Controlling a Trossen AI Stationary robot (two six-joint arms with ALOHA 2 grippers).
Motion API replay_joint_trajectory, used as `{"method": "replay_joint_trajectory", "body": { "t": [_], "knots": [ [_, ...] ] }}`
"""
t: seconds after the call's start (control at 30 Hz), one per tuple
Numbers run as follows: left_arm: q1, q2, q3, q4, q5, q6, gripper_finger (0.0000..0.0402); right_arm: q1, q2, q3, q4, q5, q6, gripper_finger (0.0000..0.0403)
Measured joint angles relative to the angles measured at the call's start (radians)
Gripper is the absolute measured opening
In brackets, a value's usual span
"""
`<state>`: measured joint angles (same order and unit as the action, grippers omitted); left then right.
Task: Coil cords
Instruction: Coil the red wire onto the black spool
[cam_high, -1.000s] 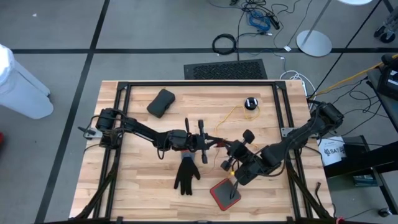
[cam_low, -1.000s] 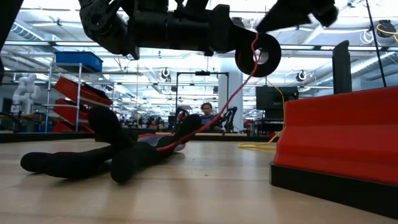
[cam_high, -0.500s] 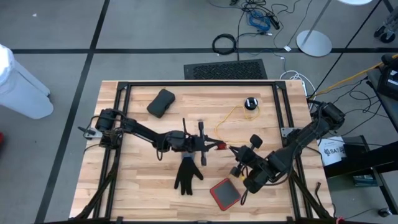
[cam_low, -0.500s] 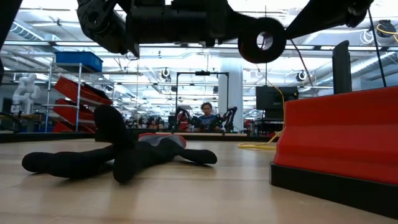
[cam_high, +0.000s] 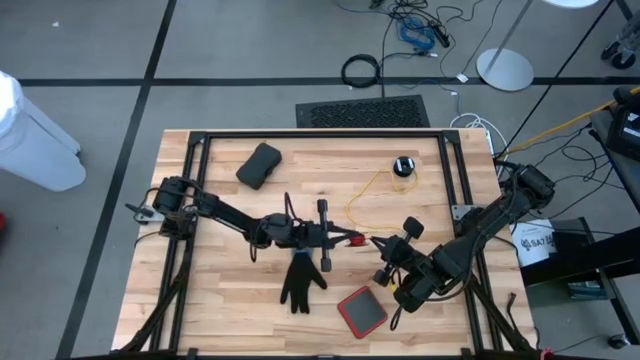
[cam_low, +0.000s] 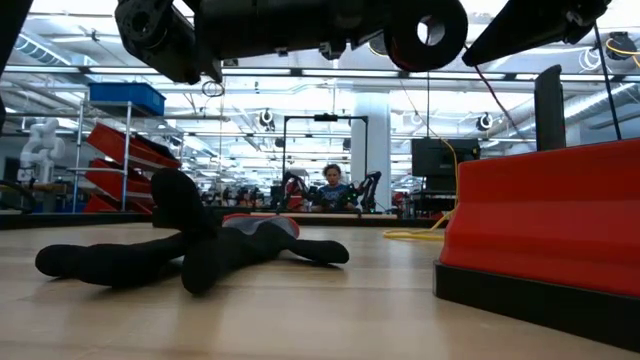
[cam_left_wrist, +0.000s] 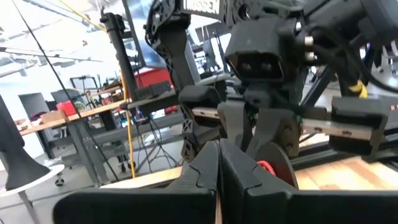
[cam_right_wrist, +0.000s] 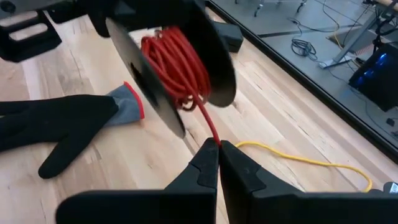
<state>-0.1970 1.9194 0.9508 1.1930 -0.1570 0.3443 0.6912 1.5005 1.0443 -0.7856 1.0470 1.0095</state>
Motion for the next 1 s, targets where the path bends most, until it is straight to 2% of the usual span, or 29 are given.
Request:
{"method": "replay_joint_trajectory", "body": {
  "t": [0.37,1.0],
  "knots": [
    [-0.001,-0.009,0.001,0.150,0.008,-0.037,0.0006,0.043,0.002,-0.001,-0.007,-0.017,0.017,0.0013],
    [0.000,-0.008,0.001,0.176,0.008,-0.049,0.0006,0.042,0.054,-0.001,0.009,0.027,0.026,0.0015]
  ]
}}
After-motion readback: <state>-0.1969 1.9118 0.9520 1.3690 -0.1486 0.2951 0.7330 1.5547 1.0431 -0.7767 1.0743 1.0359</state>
